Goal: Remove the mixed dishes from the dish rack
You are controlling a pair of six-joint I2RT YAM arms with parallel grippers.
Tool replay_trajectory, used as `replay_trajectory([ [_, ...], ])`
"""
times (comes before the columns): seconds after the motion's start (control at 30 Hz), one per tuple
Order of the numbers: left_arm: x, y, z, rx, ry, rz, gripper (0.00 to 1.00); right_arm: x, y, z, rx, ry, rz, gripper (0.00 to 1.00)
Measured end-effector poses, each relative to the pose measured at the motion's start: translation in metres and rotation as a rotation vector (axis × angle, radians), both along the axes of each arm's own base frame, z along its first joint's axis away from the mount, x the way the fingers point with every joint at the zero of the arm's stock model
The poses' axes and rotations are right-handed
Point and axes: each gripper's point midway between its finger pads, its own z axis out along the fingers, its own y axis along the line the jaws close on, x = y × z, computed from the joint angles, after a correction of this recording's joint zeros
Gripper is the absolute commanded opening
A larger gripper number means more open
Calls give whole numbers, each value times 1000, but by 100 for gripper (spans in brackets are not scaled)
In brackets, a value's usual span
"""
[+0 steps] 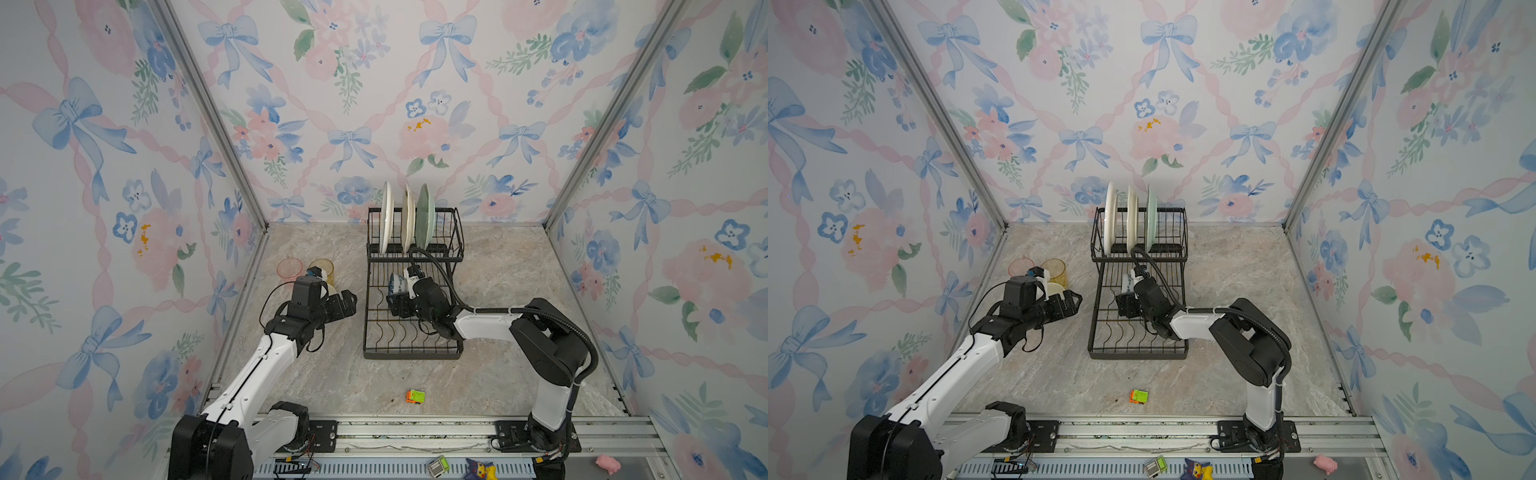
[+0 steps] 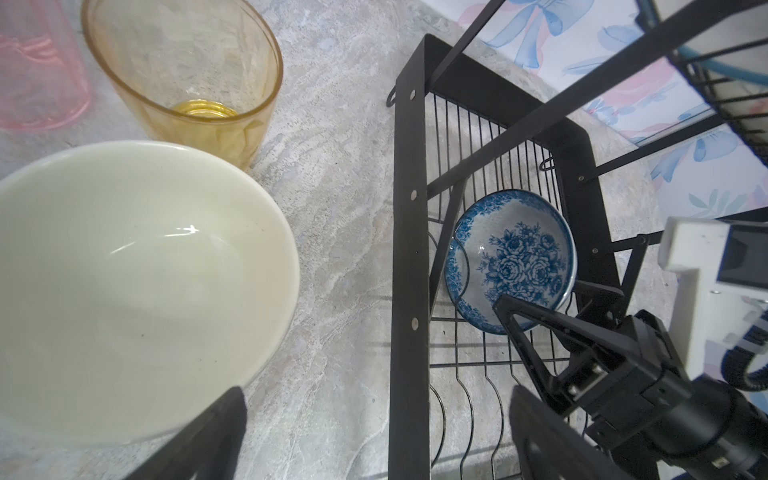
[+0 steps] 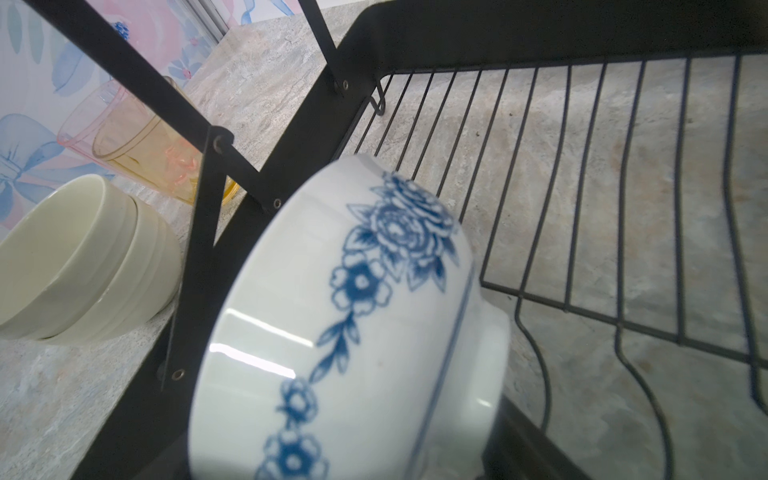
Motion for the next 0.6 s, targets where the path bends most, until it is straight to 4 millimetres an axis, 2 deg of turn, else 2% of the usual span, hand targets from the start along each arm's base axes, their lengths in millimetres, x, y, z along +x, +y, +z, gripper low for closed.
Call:
replay_trajectory([
  [0.23,0,0,-1,0,2,0,98,3,2,-10,-10,-9,8,86],
  [0.6,0,0,-1,0,2,0,98,8,-2,-8,-21,-65,-4,74],
])
